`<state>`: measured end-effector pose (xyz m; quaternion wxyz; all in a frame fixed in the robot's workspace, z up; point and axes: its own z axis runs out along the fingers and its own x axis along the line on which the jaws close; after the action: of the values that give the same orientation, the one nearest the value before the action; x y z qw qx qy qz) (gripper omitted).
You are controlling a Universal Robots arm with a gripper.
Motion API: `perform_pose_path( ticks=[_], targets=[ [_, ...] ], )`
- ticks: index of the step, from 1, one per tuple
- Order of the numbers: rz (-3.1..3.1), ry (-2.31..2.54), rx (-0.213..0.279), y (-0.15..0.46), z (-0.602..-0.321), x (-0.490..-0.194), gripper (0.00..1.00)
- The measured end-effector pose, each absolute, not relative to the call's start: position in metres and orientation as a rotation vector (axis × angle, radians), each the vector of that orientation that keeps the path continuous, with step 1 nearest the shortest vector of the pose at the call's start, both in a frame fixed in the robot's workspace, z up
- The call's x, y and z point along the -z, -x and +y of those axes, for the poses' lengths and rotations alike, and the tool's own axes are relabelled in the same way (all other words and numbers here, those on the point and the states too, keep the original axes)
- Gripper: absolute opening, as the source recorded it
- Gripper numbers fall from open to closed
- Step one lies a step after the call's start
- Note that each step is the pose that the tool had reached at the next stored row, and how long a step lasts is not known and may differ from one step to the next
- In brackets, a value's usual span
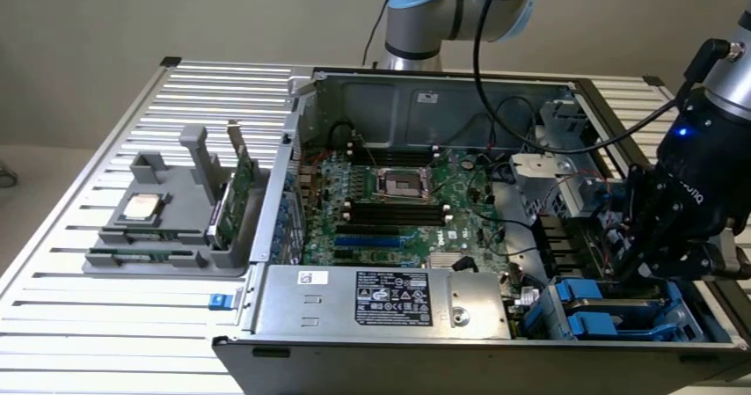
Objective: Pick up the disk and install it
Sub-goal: 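Insert the first disk wire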
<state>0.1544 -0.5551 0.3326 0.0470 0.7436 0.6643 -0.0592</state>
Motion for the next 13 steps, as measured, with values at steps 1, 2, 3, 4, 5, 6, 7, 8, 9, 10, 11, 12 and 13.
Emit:
perform_pose_path(
  ticks=[1, 2, 3, 4, 5, 6, 7, 8, 9, 10, 11, 12, 13],
  targets=[
    [2.030, -2.266, 0.180, -0.1543, -0.5559, -0.3326, 0.17],
    [2.033, -2.262, 0.180, -0.1542, -0.5568, -0.3326, 0.17],
    [2.037, -2.259, 0.180, -0.1541, -0.5576, -0.3326, 0.17],
    [2.041, -2.255, 0.180, -0.1540, -0.5583, -0.3326, 0.17],
    [2.044, -2.252, 0.179, -0.1538, -0.5591, -0.3325, 0.17],
    [2.048, -2.249, 0.178, -0.1535, -0.5597, -0.3325, 0.17],
    [2.054, -2.245, 0.177, -0.1531, -0.5598, -0.3325, 0.17],
    [2.062, -2.239, 0.174, -0.1527, -0.5599, -0.3325, 0.17],
    [2.071, -2.232, 0.172, -0.1522, -0.5599, -0.3325, 0.17],
    [2.082, -2.223, 0.170, -0.1518, -0.5599, -0.3325, 0.17],
    [2.093, -2.213, 0.168, -0.1515, -0.5599, -0.3325, 0.17],
    [2.104, -2.203, 0.166, -0.1514, -0.5599, -0.3325, 0.17],
    [2.115, -2.193, 0.164, -0.1513, -0.5599, -0.3325, 0.17]
  ],
)
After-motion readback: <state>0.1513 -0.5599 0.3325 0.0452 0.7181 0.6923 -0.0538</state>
